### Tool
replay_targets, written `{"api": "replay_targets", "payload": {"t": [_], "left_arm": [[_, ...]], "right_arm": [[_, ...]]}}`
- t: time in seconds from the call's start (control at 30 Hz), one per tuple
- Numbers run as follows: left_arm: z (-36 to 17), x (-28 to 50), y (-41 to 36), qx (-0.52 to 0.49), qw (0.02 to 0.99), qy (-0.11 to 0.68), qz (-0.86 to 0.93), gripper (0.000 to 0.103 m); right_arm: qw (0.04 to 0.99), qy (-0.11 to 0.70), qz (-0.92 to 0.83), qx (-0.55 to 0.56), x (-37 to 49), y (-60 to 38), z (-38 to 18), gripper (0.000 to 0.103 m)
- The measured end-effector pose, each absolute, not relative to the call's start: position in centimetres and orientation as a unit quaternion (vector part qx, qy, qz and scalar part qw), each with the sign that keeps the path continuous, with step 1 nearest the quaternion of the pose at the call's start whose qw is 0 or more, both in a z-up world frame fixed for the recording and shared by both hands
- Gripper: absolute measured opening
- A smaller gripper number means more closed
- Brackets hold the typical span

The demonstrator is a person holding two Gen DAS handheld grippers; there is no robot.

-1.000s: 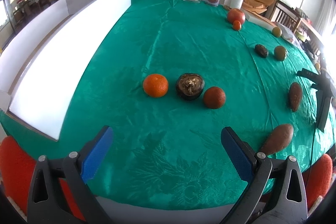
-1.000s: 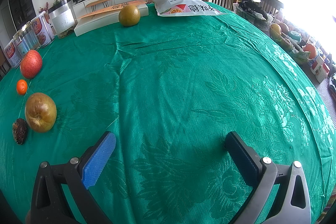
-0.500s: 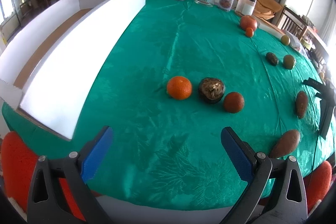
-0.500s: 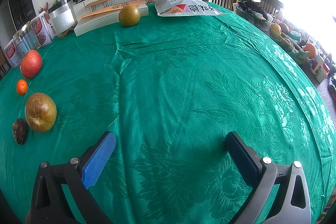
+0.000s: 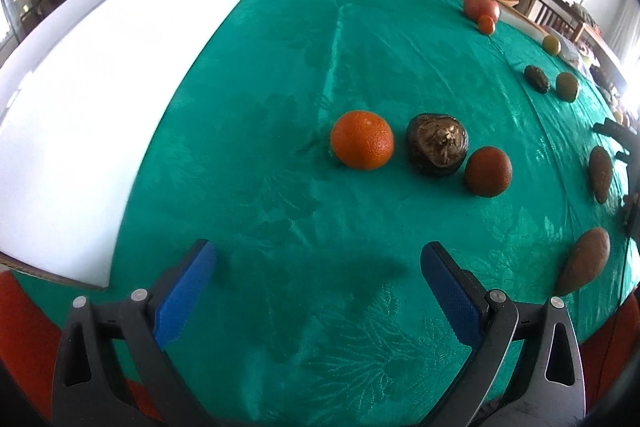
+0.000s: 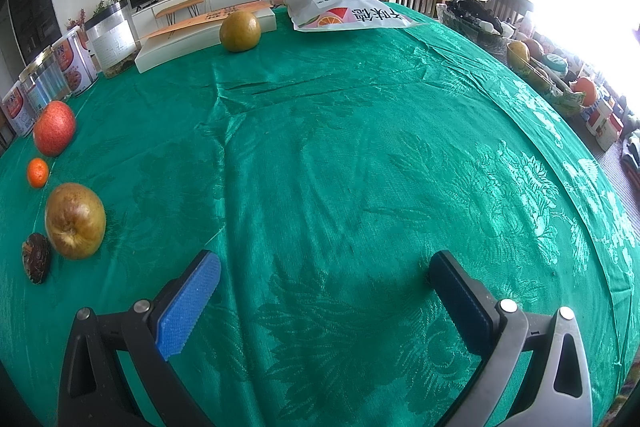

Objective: Organize fruits
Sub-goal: 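Approach the orange with the left tool while the right tool waits, then grasp the orange with the left tool while the right tool grasps a sweet potato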

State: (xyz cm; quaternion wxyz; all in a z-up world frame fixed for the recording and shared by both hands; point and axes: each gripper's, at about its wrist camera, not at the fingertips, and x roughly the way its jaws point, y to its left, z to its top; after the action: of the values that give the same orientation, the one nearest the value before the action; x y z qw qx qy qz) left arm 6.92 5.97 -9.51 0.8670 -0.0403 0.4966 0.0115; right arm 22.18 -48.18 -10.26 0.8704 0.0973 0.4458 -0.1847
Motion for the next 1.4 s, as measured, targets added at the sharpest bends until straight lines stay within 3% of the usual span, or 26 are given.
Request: {"api": "replay_targets", "payload": {"t": [0.27, 0.5, 0.6, 0.7, 0.87, 0.9, 0.93, 1.0, 1.23, 1.27, 1.33, 1.4], "left_arm": [[-10.1, 6.8, 5.5, -0.009, 0.875, 0.484, 0.005, 0.103], [-10.0, 7.0, 6.3, 0.007, 0.876, 0.480, -0.037, 0.103], [-9.2, 7.6, 7.8, -0.038, 0.875, 0.477, -0.075, 0.102], [-8.3, 9.0, 9.0, -0.080, 0.875, 0.467, -0.105, 0.102], [-7.7, 11.1, 8.0, -0.003, 0.886, 0.446, -0.126, 0.100], [-7.9, 11.4, 7.7, 0.006, 0.884, 0.446, -0.138, 0.096], [-8.1, 11.5, 7.5, 0.013, 0.883, 0.447, -0.145, 0.078], [-8.7, 12.3, 6.7, 0.037, 0.873, 0.458, -0.162, 0.063], [-9.2, 12.6, 5.3, 0.070, 0.874, 0.444, -0.184, 0.066], [-9.2, 12.5, 5.2, 0.073, 0.874, 0.443, -0.185, 0.064], [-9.1, 12.4, 5.1, 0.075, 0.877, 0.437, -0.185, 0.037], [-9.0, 12.4, 5.1, 0.071, 0.878, 0.437, -0.183, 0.034]], "right_arm": [[0.870, 0.458, -0.159, 0.087, 21.9, -47.7, -10.0, 0.102], [0.922, 0.348, -0.112, 0.127, 10.2, -42.3, -4.0, 0.102], [0.936, 0.309, -0.093, 0.139, 4.1, -38.7, -2.2, 0.103], [0.939, 0.311, -0.071, 0.124, 0.8, -35.3, -2.6, 0.103], [0.937, 0.335, -0.044, 0.092, -0.3, -32.1, -4.1, 0.103], [0.936, 0.338, -0.039, 0.095, -0.3, -32.1, -4.1, 0.103], [0.935, 0.337, -0.038, 0.099, -0.3, -32.2, -4.0, 0.103], [0.934, 0.339, -0.040, 0.106, -0.3, -32.5, -3.8, 0.103], [0.919, 0.369, -0.035, 0.131, 0.3, -33.4, -4.3, 0.103], [0.917, 0.375, -0.035, 0.134, 0.4, -33.5, -4.4, 0.103], [0.911, 0.389, -0.030, 0.135, 1.1, -33.4, -4.6, 0.102], [0.904, 0.407, -0.015, 0.134, 2.3, -33.2, -4.8, 0.094]]}}
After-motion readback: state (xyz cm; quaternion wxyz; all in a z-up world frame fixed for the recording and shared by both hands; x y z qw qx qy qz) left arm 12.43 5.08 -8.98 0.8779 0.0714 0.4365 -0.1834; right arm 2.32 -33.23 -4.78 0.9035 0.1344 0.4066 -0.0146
